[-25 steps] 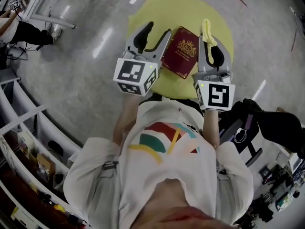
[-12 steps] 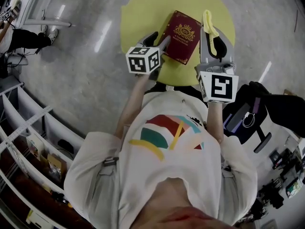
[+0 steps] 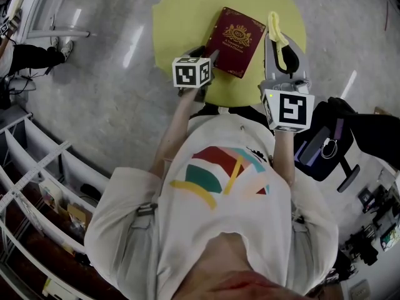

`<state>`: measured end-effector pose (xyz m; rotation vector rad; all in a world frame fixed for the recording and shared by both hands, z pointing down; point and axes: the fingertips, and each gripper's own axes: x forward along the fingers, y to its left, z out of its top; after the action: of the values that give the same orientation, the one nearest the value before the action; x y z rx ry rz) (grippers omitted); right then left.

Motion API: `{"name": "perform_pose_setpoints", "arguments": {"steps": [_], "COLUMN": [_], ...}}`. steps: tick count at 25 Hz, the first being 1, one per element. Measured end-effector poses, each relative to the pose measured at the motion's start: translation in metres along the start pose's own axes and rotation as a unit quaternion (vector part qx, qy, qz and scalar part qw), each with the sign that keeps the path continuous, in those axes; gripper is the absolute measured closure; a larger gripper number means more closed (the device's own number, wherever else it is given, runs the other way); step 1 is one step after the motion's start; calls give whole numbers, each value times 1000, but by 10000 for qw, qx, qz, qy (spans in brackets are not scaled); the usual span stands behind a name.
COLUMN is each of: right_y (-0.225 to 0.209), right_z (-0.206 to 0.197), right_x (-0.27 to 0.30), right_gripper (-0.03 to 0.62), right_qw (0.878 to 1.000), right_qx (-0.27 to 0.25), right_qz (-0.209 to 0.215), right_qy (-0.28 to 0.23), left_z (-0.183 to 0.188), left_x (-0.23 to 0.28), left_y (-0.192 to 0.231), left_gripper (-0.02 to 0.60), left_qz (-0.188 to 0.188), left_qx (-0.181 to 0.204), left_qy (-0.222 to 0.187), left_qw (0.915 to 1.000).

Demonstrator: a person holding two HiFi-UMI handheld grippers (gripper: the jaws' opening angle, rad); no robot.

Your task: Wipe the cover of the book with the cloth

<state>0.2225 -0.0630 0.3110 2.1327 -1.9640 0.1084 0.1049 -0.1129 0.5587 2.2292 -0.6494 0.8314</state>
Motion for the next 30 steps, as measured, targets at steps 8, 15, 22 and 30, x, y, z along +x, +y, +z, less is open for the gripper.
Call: {"name": "perform_pose_setpoints", "arguments": {"steps": [8, 15, 22, 30], "right_y": [-4, -17, -31, -28], "right_z": [-25, -107, -199, -240], "right_x": [6, 42, 86, 120], "right_gripper": [562, 563, 563, 563], "right_qw": [9993, 9739, 8941, 8404], "right_qx": [-212, -1064, -2776, -3271], "right_qz": [8, 116, 539, 1077], "right_qy": [324, 2000, 3473, 4185], "left_z": [-8, -9, -12, -10], "left_x": [6, 8, 13, 13], "left_y": [10, 9, 12, 12], "left_gripper": [411, 413, 414, 414], "left_qz": [221, 165, 37, 51], "left_qx": [209, 222, 83, 56], "left_qy": [267, 307, 367, 437], "left_qw": [9992, 9991, 9993, 9990]}}
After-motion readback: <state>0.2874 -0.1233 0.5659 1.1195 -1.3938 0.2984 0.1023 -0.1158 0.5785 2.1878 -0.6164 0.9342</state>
